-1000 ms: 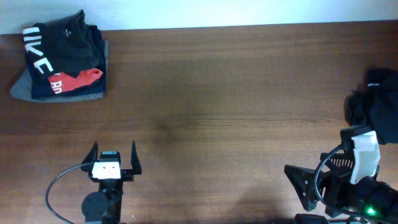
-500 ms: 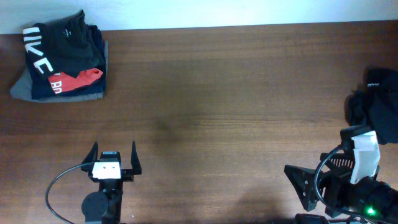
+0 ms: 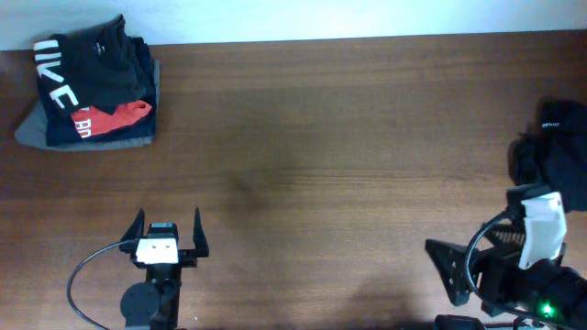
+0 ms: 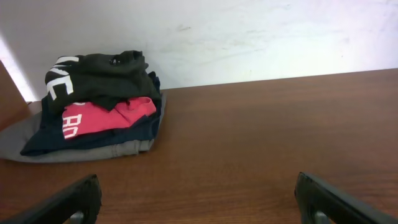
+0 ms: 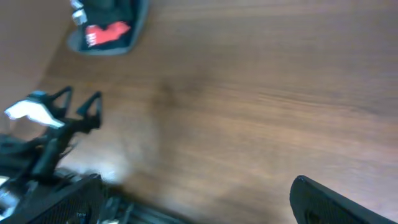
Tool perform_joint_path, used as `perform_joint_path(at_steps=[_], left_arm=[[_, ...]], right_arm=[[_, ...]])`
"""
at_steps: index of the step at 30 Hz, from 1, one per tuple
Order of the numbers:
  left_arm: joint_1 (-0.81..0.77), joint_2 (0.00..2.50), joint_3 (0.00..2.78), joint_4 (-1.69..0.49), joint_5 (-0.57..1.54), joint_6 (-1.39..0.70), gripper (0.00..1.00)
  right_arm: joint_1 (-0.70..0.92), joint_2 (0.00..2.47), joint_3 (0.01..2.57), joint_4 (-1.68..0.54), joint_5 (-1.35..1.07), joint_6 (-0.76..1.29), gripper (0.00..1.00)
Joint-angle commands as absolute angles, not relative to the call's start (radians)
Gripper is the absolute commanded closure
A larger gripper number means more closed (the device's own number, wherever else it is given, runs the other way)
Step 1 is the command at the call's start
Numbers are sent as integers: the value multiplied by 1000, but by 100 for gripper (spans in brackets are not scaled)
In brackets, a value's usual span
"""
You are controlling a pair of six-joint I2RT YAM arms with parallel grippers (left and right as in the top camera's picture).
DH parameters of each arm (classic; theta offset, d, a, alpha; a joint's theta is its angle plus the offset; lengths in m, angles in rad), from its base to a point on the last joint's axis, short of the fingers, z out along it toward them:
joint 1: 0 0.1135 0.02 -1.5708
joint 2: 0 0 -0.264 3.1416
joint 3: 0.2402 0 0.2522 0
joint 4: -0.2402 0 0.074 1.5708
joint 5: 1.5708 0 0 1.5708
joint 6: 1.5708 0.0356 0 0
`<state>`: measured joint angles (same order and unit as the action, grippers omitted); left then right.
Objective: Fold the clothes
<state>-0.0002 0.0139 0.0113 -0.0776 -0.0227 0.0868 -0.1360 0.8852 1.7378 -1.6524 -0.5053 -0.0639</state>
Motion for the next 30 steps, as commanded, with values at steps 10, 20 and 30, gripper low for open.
perform_joint_path(at_steps=[10,20,30], left_arm=[[4,5,9,-84,-4,104,1],[4,5,9,-84,-4,104,1],[4,5,9,-84,-4,104,1]], right_arm=[[-131,449,1101,-1073,-369,-223,1],[-98,130,421,-463,-386,-228,1],[-96,3,117,-115,-406,-163,1]])
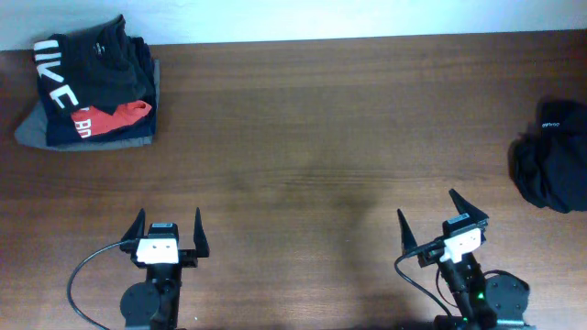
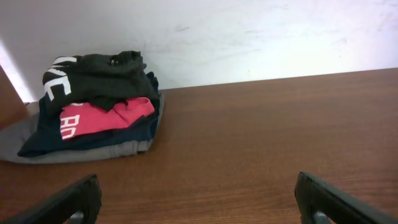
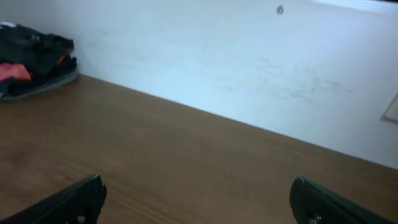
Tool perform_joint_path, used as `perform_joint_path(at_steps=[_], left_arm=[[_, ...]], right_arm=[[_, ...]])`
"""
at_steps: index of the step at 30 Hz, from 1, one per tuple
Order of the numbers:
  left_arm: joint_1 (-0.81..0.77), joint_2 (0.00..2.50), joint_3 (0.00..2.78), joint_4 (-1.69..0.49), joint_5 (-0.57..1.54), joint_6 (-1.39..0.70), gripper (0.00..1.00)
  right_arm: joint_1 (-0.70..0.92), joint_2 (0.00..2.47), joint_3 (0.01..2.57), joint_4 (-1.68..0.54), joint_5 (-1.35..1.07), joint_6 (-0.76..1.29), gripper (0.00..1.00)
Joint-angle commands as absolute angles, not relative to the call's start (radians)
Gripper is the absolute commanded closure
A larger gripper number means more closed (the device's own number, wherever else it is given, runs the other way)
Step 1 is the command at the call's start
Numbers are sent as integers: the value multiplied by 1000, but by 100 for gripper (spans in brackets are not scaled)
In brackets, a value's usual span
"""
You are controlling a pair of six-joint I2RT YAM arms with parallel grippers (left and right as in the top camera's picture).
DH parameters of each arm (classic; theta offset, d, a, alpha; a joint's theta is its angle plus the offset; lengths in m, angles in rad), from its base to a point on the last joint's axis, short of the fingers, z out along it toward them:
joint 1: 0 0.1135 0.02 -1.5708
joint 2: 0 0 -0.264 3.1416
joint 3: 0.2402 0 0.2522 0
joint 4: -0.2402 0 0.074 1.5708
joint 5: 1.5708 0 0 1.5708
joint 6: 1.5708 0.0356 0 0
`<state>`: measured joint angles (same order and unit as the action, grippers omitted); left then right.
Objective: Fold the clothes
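Note:
A stack of folded clothes [image 1: 90, 84], black on top with red, navy and grey below, sits at the table's far left corner; the left wrist view shows the stack [image 2: 93, 106] against the wall. A crumpled black garment [image 1: 553, 163] lies at the right edge. My left gripper [image 1: 167, 231] stands open near the front edge, nothing between its fingers. My right gripper [image 1: 438, 216] is open too, low at the front right, pointing toward the back wall. The pile of clothes [image 3: 34, 59] appears far left in the right wrist view.
The brown wooden table [image 1: 312, 137] runs from the front edge to a white wall [image 2: 249, 37] at the back. A cable loops beside the left arm's base [image 1: 87, 275].
My right arm has swung from beside the black garment at the far right to a low pose at the front right, gripper facing the back wall. The left arm and clothes have not moved.

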<state>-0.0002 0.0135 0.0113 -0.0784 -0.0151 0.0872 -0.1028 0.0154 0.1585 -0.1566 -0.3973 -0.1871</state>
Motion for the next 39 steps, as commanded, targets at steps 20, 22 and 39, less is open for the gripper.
perform_joint_path(at_steps=[20,22,39], left_arm=[[4,5,9,-84,-4,104,1],[4,5,9,-84,-4,104,1],[4,5,9,-84,-4,104,1]], right_arm=[[-96,3,6,-64,-172,-36,1],[-96,3,6,-64,-172,-36,1],[-96,3,6,-64,-172,-36,1]])
